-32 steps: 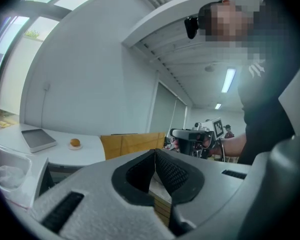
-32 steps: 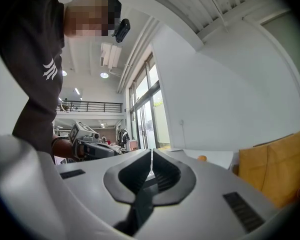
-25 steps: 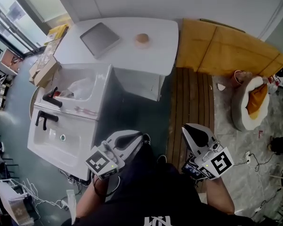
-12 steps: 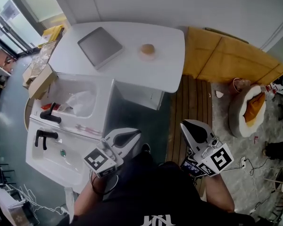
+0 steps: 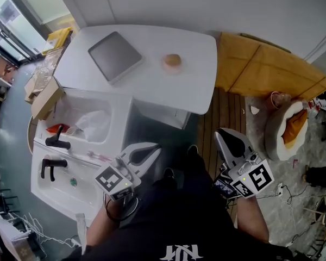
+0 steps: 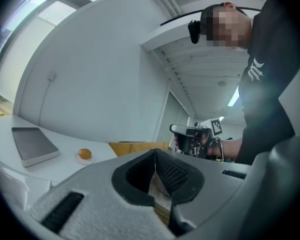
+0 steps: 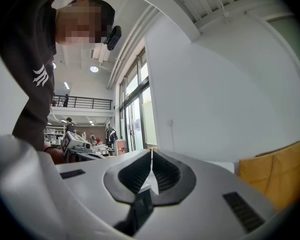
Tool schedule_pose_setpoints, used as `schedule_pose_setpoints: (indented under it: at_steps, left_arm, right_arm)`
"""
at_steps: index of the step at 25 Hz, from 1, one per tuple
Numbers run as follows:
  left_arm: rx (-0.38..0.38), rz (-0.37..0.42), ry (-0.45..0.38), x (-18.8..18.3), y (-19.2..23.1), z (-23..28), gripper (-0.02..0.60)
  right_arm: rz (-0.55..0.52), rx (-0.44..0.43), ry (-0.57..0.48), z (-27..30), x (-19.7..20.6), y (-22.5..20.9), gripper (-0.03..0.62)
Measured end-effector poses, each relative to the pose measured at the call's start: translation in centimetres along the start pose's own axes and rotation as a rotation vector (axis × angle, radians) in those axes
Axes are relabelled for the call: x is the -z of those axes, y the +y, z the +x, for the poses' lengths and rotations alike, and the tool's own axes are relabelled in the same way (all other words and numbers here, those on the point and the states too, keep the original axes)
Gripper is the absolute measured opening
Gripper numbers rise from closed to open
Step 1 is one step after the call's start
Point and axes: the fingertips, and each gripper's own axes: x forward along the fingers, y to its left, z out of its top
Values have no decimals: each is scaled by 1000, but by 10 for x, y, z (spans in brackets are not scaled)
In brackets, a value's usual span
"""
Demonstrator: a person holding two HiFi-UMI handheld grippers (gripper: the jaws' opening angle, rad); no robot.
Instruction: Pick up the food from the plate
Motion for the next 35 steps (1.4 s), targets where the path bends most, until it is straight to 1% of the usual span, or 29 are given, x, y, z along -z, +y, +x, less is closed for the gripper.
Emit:
schedule_pose_setpoints:
  at_steps: [5, 8, 12, 16, 19, 23, 26, 29, 35]
  left_arm:
    - [-61, 16, -2, -11, 36, 29, 5]
    - [-94, 3, -7, -18, 54, 54, 5]
    - [-138, 15, 24, -26, 79, 94, 5]
    - [-170, 33, 47, -36, 93, 130, 5]
    - [-207, 30, 78, -37, 106, 142, 5]
    - [-241, 34, 69, -39, 127, 150, 5]
    - [-245, 3, 100, -40, 140, 162, 5]
    - [-232, 11, 109, -43, 161, 172, 5]
    - [-210, 6, 109, -44, 215, 174, 5]
  right_arm:
    - [23, -56, 3, 28, 6, -41, 5]
    - [26, -96, 2, 46, 2, -73, 5]
    - [29, -143, -12, 67, -10, -121, 5]
    - [37, -173, -23, 81, -19, -168, 5]
    - [52, -192, -22, 93, -15, -190, 5]
    - [64, -222, 5, 111, -4, -208, 5]
    - [83, -216, 13, 122, -4, -226, 5]
    - [103, -210, 19, 138, -1, -241, 5]
    - [87, -216, 67, 186, 8, -245, 5]
